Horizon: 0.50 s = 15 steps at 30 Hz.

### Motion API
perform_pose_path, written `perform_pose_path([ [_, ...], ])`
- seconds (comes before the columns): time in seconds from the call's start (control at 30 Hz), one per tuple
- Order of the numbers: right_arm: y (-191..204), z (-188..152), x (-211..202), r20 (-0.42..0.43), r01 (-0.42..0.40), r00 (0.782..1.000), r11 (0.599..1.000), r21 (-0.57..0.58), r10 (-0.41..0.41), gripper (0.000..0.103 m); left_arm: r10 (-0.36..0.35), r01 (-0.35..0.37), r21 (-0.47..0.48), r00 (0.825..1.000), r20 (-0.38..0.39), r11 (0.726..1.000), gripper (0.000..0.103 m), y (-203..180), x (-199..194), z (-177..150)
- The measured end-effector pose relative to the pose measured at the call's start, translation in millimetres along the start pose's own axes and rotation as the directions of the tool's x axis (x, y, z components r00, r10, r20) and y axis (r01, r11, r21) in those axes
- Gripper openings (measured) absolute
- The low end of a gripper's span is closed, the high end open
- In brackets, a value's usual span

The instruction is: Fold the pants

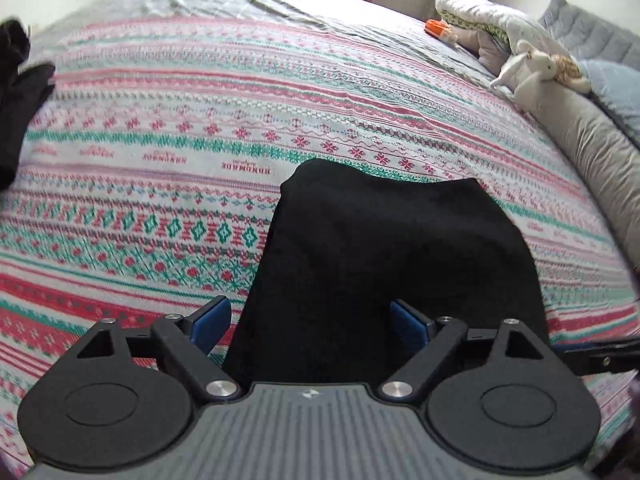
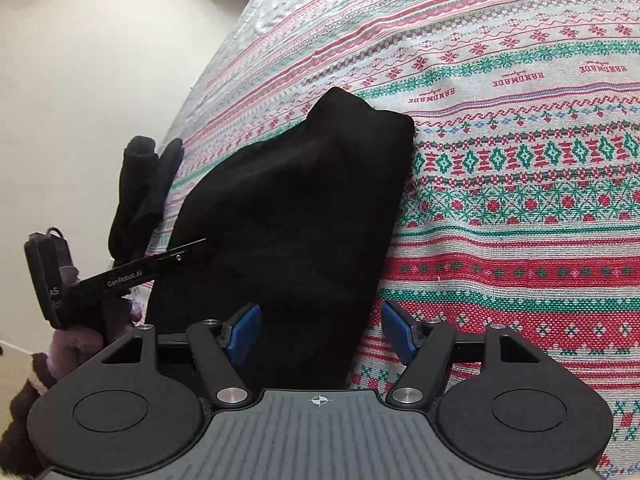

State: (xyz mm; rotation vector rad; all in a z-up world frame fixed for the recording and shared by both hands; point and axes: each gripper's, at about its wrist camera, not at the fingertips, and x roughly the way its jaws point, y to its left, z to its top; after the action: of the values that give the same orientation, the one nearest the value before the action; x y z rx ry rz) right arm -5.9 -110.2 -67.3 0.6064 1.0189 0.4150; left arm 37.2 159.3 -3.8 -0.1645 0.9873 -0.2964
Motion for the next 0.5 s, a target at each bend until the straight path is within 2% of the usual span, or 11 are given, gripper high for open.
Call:
perform_pose_path([
  [0.03,-3,0,0,0.003,-0.016,1.0,1.0,0.012,0.016,0.068,-0.037,0.036,-0.051,0.999,-0.013,0.998,0.102,8,2,0],
  [0.2,-15,5,2,0.015,-0.082,0.997,0.993,0.09,0.081,0.068,-0.123,0.123,-0.153,0.992,0.009,0.98,0.097,27,0,2],
  [0.37,-20,12,6,0.008,-0.108,0.994,0.985,0.132,0.107,0.068,-0.191,0.186,-0.199,0.982,-0.002,0.962,0.088,33,-3,1],
  [0.5,-19,17,11,0.015,-0.112,0.994,0.982,0.149,0.111,0.068,-0.21,0.205,-0.21,0.978,0.0,0.956,0.088,32,-3,-1],
])
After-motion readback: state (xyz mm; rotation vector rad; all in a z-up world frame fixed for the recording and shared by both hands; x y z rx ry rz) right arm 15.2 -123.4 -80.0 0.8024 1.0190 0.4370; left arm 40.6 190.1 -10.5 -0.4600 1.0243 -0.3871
